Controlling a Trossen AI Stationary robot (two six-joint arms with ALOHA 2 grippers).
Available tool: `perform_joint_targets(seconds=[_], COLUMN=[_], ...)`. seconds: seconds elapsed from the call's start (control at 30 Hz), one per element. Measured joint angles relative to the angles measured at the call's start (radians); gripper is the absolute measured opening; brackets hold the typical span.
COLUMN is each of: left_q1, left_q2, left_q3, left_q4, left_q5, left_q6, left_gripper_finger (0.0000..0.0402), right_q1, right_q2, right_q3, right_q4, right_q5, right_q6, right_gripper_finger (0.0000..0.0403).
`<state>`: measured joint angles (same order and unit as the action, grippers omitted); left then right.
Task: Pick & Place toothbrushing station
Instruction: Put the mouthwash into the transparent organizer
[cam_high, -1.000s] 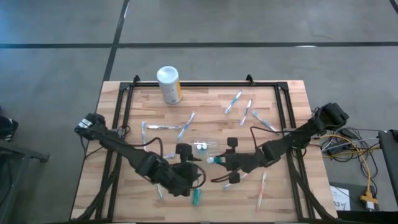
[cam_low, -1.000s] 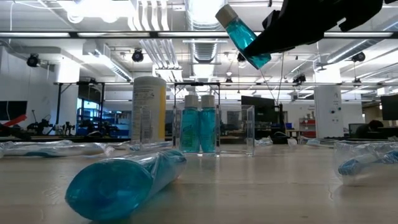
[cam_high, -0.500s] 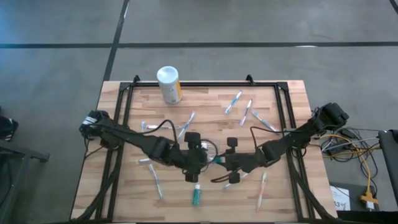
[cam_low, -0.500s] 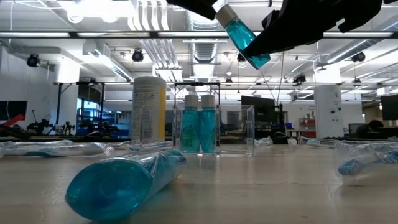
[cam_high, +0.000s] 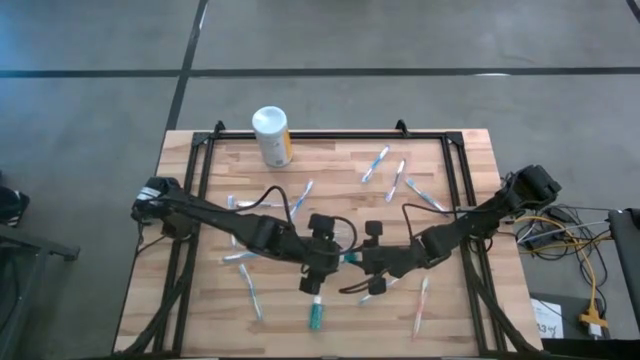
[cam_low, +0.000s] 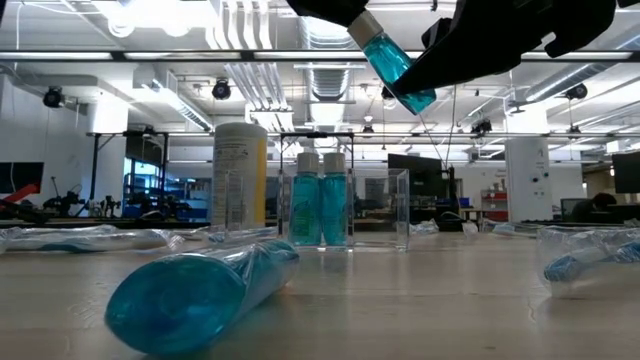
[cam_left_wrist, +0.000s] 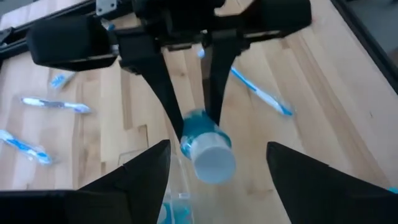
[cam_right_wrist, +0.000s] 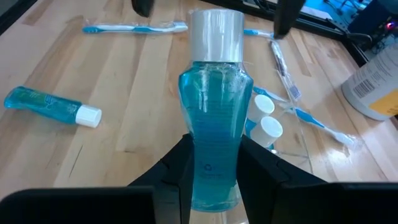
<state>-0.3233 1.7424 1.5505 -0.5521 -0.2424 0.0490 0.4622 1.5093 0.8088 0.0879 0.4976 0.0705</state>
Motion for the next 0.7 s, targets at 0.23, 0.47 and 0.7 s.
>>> perform_joint_targets(seconds=[0.23,0.47,0.7], left_q1=[0.007,0.009,0.009], left_q2=[0.01,0.02,0.048], left_q3=[0.0,0.0,0.001], left_q4=[0.013,0.015,0.026], left_q5=[0.0,-0.001,-0.005], left_q6=[0.012,0.029,0.047], left_gripper_finger=[0.0253,0.0221,0.0185], right_q1=[0.0,0.0,0.0], right_q2=[0.0,0.0,0.0], right_q3=[0.0,0.0,0.0], right_q4=[0.003,0.005,0.004], right_q5=[0.002,0.003,0.001], right_q6=[-0.004,-0.004,-0.004], right_gripper_finger=[0.0091,0.0091,0.0091])
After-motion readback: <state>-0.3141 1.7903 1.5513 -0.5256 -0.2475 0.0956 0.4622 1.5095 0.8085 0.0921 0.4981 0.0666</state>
